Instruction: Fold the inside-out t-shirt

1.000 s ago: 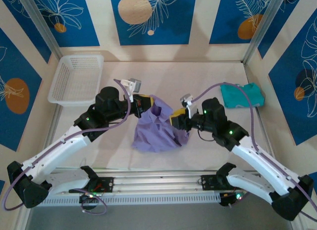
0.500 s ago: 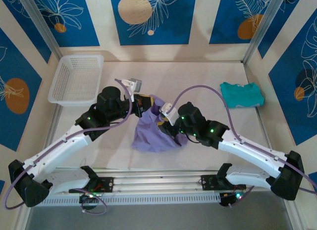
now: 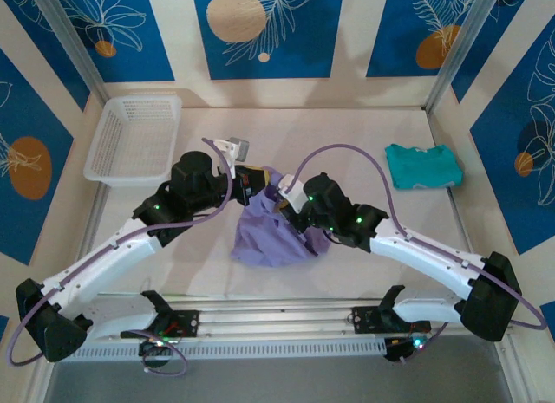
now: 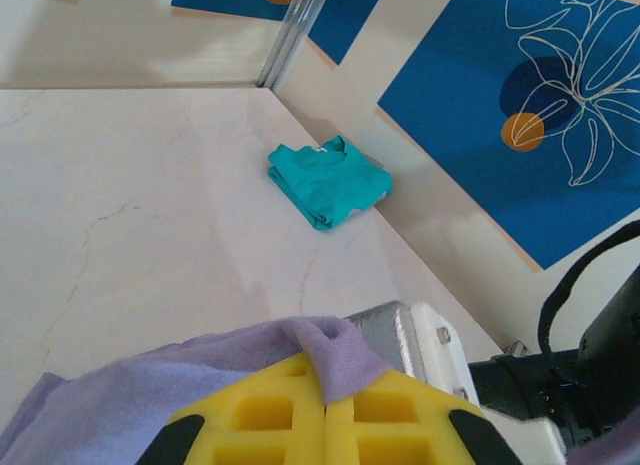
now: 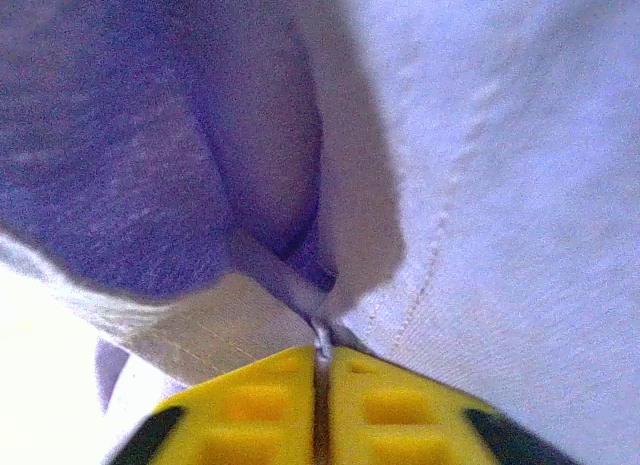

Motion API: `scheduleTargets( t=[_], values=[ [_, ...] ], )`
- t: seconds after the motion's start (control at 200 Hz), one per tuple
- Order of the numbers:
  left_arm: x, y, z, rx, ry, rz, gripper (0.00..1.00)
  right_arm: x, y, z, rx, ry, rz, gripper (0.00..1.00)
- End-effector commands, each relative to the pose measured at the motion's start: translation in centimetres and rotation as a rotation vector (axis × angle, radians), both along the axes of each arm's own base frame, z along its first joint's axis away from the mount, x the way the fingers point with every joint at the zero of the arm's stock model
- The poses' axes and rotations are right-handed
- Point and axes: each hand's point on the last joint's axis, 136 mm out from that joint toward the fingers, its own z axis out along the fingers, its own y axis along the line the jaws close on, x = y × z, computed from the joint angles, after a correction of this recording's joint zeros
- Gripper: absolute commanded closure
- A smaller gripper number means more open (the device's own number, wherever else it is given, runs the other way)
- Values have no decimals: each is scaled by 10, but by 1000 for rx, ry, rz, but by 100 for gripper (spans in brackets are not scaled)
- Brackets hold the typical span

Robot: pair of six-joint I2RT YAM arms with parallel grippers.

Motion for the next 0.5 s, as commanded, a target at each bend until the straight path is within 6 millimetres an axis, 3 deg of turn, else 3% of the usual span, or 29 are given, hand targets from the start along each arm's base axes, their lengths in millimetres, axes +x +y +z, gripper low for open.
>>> scheduleTargets(
  t=[0.0, 0.325, 0.43, 0.495],
  values=[
    [6, 8, 13, -5, -22, 51, 100, -4, -1, 38, 119, -44, 11, 99],
    [36, 47, 10, 5, -13, 251, 100, -43, -35, 130, 503, -60, 131, 100],
    [48, 66, 6, -2, 14, 322, 100, -49, -47, 148, 577, -85, 145, 100],
    [52, 76, 1, -9, 31, 354, 100, -48, -52, 148, 602, -86, 138, 100]
  ],
)
